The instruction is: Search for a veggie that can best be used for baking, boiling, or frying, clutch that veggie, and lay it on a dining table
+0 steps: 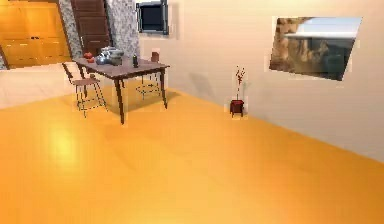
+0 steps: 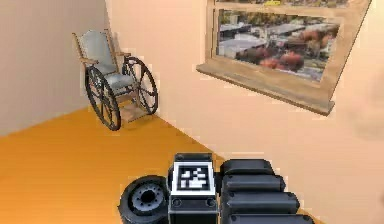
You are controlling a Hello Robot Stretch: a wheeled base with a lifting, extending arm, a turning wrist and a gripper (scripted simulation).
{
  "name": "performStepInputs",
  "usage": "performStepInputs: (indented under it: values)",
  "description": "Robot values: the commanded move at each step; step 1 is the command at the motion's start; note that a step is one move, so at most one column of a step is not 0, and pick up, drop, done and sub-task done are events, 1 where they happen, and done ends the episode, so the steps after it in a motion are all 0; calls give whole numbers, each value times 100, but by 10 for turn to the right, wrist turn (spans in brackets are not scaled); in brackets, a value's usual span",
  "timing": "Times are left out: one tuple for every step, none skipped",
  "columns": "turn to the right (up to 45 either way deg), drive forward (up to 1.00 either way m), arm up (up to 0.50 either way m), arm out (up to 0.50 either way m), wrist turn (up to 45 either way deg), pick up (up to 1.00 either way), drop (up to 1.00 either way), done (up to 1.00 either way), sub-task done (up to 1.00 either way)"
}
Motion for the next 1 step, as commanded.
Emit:
performStepInputs:
  values:
    - [-420,0,0,0,0,0,0,0,0]
